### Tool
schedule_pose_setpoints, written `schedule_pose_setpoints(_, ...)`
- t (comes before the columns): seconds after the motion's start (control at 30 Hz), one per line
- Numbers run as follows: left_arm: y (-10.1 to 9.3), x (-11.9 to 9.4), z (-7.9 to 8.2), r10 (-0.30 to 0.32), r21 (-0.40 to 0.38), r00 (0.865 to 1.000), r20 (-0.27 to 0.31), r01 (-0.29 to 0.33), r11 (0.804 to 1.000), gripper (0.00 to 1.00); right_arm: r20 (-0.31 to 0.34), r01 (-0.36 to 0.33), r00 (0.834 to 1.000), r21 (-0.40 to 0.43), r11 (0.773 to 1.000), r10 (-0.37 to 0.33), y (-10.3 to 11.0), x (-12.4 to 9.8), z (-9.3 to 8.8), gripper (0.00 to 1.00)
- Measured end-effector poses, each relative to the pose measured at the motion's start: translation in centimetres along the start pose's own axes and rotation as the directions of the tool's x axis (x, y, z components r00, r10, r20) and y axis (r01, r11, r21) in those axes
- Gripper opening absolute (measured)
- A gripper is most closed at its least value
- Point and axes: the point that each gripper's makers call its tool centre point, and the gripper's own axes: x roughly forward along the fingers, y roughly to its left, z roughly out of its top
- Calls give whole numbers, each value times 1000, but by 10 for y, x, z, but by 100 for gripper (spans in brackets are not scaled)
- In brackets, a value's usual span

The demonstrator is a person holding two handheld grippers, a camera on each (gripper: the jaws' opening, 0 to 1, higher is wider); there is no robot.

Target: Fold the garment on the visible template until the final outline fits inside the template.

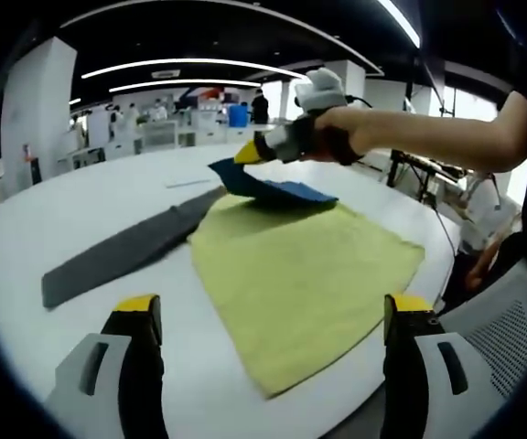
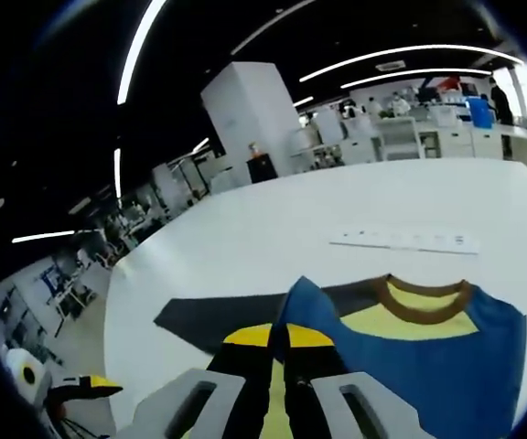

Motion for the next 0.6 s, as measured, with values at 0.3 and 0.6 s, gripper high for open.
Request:
schedule_pose_setpoints(0.3, 2, -1, -2, 7, -2, 1000, -2, -7, 1000, 98, -84, -20, 996, -16, 1000, 19, 4, 13, -31, 0)
schedule_pose_setpoints(0.6, 6, -4, -4, 27, -7, 1000, -4, -27, 1000, 98, -148, -75, 986, -5, 997, 73, 9, 23, -57, 0)
